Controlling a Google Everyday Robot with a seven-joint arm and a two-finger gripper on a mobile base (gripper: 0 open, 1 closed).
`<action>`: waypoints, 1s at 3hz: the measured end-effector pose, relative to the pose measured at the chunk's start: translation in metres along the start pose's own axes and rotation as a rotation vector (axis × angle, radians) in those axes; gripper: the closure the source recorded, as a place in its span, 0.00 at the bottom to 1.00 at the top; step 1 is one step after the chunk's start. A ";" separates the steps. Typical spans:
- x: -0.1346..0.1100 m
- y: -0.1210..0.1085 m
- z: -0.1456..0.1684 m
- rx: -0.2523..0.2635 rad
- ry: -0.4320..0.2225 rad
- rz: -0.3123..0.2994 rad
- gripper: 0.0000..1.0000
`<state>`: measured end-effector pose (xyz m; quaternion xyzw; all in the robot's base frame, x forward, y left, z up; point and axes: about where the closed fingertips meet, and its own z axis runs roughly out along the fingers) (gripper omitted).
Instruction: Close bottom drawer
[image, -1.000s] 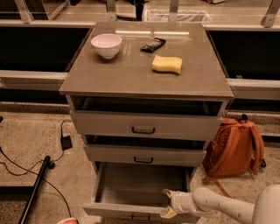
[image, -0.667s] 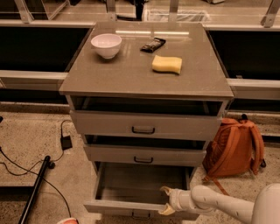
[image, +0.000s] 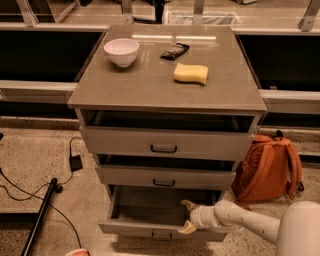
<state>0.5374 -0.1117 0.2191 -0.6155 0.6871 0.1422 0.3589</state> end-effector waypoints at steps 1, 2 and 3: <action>0.002 -0.020 0.001 0.020 0.000 0.017 0.29; -0.002 -0.027 -0.005 0.031 -0.025 0.032 0.31; -0.010 -0.008 -0.018 0.018 -0.061 0.043 0.44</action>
Offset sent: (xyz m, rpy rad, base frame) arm 0.0280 -0.0164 0.0262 0.0690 -0.0170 -0.0601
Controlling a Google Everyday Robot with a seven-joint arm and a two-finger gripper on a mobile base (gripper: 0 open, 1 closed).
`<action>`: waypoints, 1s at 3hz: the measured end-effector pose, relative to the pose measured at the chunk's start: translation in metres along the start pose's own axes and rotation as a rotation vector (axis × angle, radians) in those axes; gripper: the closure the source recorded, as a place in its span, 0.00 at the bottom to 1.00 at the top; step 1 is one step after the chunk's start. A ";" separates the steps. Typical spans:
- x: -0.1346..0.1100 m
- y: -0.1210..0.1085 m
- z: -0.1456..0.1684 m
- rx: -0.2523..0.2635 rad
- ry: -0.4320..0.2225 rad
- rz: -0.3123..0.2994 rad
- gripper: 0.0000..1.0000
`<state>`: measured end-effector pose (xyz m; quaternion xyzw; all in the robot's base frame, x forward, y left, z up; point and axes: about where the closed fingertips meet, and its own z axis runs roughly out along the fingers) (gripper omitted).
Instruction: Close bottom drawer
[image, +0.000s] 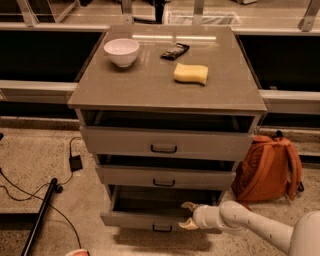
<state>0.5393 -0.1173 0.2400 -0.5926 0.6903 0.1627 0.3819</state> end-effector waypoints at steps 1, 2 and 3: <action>-0.008 0.035 -0.011 -0.049 -0.012 0.005 0.63; 0.000 0.067 -0.008 -0.102 0.003 0.028 0.85; 0.021 0.082 0.002 -0.108 0.010 0.056 1.00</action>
Offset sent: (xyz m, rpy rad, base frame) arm -0.1016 0.0120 -0.0287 -0.0061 0.1594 0.0741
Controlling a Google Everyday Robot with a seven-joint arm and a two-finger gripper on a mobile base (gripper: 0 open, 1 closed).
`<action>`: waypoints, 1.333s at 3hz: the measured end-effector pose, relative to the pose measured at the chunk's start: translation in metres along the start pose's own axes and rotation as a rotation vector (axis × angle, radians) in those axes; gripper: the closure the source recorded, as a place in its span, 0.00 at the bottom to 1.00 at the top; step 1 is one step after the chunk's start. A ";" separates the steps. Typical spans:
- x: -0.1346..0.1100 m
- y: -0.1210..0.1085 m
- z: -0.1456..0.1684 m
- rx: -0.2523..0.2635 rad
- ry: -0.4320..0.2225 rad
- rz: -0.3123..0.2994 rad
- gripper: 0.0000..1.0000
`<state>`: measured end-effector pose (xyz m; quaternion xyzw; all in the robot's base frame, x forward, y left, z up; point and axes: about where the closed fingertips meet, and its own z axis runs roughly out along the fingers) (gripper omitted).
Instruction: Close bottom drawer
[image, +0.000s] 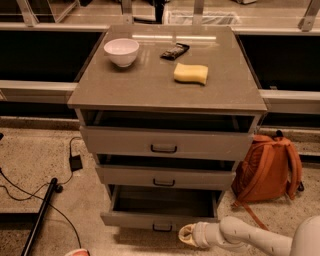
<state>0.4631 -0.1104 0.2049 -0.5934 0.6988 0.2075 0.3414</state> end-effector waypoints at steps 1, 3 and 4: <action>0.021 -0.008 0.015 0.050 -0.025 0.021 1.00; 0.039 -0.036 0.040 0.161 -0.029 0.026 1.00; 0.042 -0.041 0.047 0.163 -0.022 0.028 1.00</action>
Offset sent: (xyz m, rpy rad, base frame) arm 0.0491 -0.0183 -0.0643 0.0242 -0.1059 -0.1378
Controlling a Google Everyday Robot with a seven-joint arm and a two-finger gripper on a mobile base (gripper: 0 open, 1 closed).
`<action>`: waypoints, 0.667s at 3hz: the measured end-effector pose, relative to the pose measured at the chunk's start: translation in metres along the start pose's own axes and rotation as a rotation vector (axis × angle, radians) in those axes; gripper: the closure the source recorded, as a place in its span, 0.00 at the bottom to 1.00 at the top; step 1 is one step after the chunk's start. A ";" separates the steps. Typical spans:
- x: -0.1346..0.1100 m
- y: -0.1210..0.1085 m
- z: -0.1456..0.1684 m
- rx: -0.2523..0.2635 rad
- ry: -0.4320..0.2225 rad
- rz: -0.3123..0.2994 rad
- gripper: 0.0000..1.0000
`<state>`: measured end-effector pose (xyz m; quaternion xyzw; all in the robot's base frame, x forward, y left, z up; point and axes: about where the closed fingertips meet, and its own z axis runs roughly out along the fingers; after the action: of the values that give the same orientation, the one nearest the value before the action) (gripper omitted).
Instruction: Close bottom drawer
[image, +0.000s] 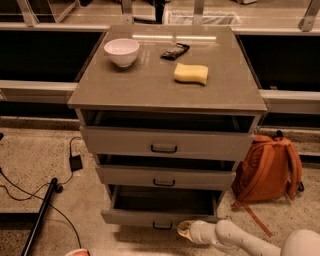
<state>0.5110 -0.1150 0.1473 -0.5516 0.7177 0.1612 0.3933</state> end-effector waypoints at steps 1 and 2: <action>0.009 -0.012 0.018 0.029 0.005 -0.001 1.00; 0.016 -0.030 0.031 0.090 -0.002 -0.013 1.00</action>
Offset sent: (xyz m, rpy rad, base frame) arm 0.0695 -0.0070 -0.0334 -0.0157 -0.1477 -0.1103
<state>0.5496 -0.1150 0.1219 -0.5379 0.7203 0.1267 0.4193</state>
